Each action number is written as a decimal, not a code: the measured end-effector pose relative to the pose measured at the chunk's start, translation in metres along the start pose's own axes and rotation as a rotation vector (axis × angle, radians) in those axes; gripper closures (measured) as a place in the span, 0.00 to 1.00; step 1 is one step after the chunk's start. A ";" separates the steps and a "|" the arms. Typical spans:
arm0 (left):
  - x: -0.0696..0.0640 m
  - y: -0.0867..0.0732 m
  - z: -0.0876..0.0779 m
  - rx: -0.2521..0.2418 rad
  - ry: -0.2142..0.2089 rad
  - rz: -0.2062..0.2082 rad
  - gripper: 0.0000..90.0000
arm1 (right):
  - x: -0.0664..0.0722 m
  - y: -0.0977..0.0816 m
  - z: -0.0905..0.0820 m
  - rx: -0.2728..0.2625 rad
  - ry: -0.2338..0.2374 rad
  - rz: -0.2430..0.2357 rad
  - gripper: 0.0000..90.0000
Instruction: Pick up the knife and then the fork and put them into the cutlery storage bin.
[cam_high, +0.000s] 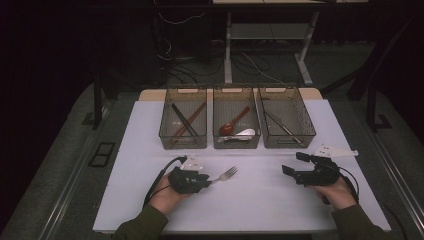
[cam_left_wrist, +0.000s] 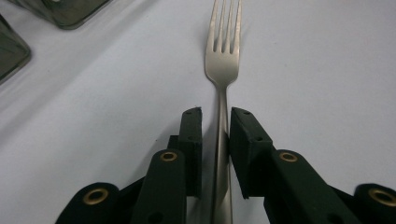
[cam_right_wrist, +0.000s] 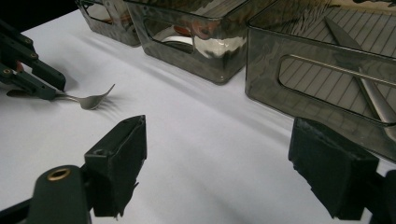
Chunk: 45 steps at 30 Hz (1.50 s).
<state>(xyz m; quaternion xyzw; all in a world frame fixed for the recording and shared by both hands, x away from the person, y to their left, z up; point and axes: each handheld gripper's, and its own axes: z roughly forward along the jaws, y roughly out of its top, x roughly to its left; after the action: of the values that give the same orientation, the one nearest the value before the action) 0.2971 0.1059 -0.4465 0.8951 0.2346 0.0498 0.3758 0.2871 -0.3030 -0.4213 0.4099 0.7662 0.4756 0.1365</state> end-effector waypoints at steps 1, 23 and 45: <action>-0.002 0.000 0.001 -0.003 0.004 0.015 0.82 | 0.000 0.000 0.000 0.000 0.000 -0.002 0.21; -0.016 0.016 -0.005 -0.052 0.024 0.098 0.93 | 0.013 0.011 0.013 0.008 0.175 0.074 0.26; -0.031 0.033 -0.009 -0.143 0.057 0.121 0.93 | 0.061 0.043 0.082 0.070 0.339 0.071 0.83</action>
<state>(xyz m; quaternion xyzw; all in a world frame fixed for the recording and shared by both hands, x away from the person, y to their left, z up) 0.2797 0.0772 -0.4145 0.8767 0.1868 0.1146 0.4282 0.3195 -0.1970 -0.4165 0.3552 0.7794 0.5155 -0.0256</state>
